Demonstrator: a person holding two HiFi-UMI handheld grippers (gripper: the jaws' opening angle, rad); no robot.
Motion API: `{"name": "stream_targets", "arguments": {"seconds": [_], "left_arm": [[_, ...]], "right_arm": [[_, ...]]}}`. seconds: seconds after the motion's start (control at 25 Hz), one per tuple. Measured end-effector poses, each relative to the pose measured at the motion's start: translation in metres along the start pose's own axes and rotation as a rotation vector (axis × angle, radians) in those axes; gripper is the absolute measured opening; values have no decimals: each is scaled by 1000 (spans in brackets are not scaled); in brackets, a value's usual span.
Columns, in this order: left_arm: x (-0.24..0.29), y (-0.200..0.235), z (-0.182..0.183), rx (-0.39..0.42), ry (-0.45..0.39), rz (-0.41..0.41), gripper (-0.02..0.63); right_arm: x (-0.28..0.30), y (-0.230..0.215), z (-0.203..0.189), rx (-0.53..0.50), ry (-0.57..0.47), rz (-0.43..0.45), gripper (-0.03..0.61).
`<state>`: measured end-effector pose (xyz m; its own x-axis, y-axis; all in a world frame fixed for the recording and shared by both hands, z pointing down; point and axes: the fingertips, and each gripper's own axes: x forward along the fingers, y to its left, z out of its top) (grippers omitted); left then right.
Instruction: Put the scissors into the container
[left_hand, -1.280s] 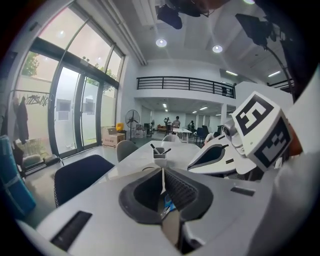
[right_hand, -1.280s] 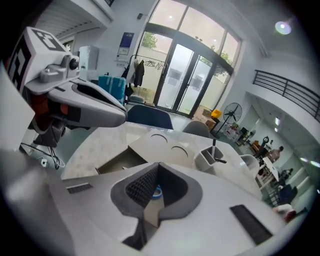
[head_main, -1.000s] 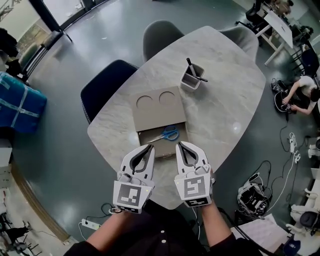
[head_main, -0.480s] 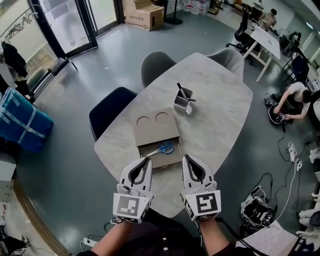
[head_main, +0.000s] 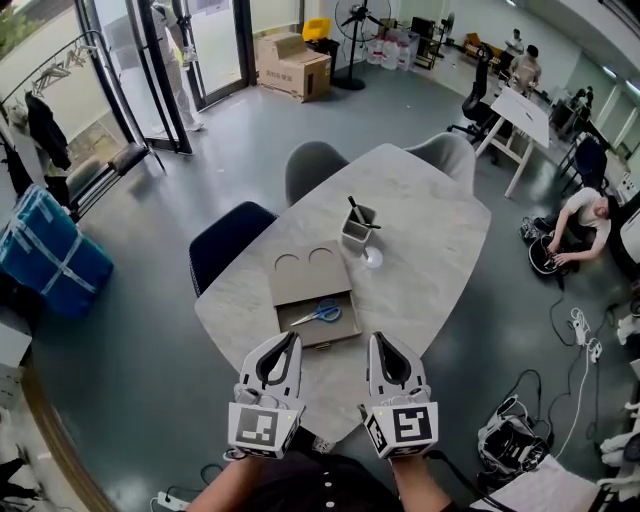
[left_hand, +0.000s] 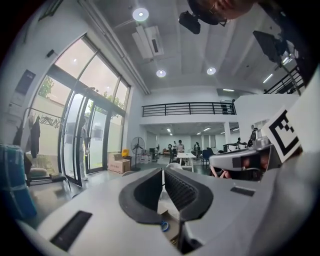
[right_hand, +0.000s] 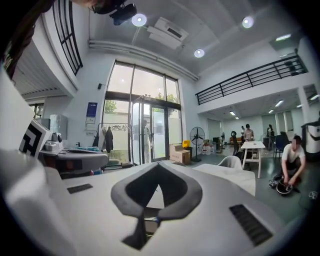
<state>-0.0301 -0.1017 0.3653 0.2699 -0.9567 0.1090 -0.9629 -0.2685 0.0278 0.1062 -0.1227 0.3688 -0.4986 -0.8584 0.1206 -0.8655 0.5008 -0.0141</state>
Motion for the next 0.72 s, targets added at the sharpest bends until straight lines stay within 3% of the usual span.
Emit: {"name": "stream_targets", "arguments": {"seconds": [0.36, 0.72], "left_arm": [[-25, -21, 18, 16, -72, -8, 25], [-38, -22, 16, 42, -75, 17, 25]], "right_arm": [[-35, -2, 17, 36, -53, -26, -3], [-48, 5, 22, 14, -63, -1, -3]]}}
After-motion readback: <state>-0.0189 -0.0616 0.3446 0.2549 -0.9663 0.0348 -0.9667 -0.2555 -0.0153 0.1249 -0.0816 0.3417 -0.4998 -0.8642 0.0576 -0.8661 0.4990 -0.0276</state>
